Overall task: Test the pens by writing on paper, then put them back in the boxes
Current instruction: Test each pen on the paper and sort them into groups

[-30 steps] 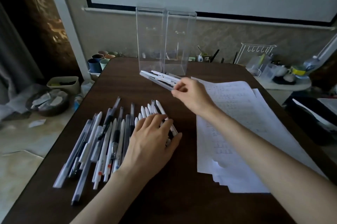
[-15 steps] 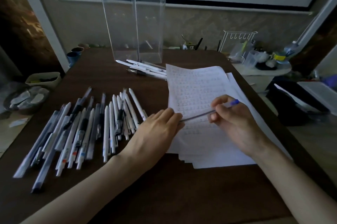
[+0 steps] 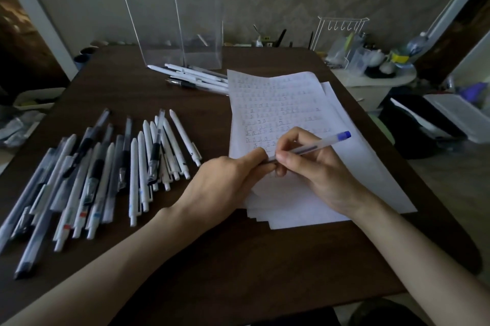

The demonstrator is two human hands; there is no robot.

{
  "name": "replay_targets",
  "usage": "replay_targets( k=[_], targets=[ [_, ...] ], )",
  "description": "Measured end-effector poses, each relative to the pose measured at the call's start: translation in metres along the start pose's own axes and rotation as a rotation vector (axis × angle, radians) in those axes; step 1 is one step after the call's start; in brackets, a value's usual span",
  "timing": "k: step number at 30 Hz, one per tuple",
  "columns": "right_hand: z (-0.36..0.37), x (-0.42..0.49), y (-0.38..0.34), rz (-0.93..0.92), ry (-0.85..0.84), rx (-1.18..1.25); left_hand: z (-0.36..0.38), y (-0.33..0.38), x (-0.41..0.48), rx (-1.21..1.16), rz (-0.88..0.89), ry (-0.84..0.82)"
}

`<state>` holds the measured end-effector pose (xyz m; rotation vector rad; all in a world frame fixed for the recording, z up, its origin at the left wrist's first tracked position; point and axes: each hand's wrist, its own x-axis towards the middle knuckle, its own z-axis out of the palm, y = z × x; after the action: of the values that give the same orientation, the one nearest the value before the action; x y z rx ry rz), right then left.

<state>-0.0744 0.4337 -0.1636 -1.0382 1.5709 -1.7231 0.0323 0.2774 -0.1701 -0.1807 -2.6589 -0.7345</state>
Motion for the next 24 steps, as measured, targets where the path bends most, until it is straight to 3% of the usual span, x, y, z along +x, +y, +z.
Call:
replay_targets(
  k=[3, 7, 11, 15, 24],
  targets=[
    [-0.001, 0.001, 0.001, -0.027, 0.009, 0.014, 0.000, 0.000, 0.001, 0.061, -0.030, 0.070],
    [-0.010, 0.000, -0.002, -0.082, 0.188, 0.046, 0.001, 0.003, 0.001, 0.091, -0.159, 0.066],
    [-0.008, -0.003, 0.002, -0.032, 0.377, -0.311, 0.004, -0.003, -0.006, 0.229, -0.164, -0.060],
    [-0.006, -0.002, 0.009, 0.033, 0.395, -0.461, 0.008, -0.008, -0.007, 0.322, -0.176, -0.152],
    [-0.002, -0.001, 0.011, -0.004, 0.382, -0.586, 0.008, -0.009, -0.007, 0.321, -0.182, -0.151]
  ],
)
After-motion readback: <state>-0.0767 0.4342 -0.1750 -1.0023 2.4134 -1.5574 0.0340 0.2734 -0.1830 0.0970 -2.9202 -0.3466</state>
